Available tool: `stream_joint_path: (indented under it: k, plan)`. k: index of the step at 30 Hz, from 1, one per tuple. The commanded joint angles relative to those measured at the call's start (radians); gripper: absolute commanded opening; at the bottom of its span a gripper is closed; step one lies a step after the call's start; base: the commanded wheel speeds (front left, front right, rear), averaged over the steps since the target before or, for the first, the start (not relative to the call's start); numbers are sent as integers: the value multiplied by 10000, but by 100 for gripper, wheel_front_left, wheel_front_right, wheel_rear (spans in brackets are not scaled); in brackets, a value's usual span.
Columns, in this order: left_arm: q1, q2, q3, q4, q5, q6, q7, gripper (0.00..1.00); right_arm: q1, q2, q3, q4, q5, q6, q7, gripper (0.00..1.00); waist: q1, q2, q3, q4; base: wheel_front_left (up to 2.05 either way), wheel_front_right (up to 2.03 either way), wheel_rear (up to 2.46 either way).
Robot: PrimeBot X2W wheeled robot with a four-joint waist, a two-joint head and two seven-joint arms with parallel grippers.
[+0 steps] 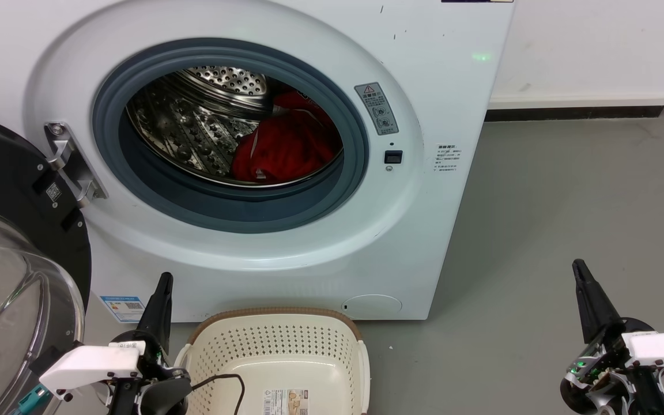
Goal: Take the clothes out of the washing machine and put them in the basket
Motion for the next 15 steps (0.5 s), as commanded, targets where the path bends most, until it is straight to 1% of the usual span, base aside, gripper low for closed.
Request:
stream_joint_path:
  k: [1,15]
  plan:
    - [-56,-23,26,-6,1,-18,8,0,-122,27,8,11,-44,0,0,0,0,0,0,0,0,0,0]
    - [-56,-23,26,-6,1,-18,8,0,-122,27,9,11,-44,0,0,0,0,0,0,0,0,0,0]
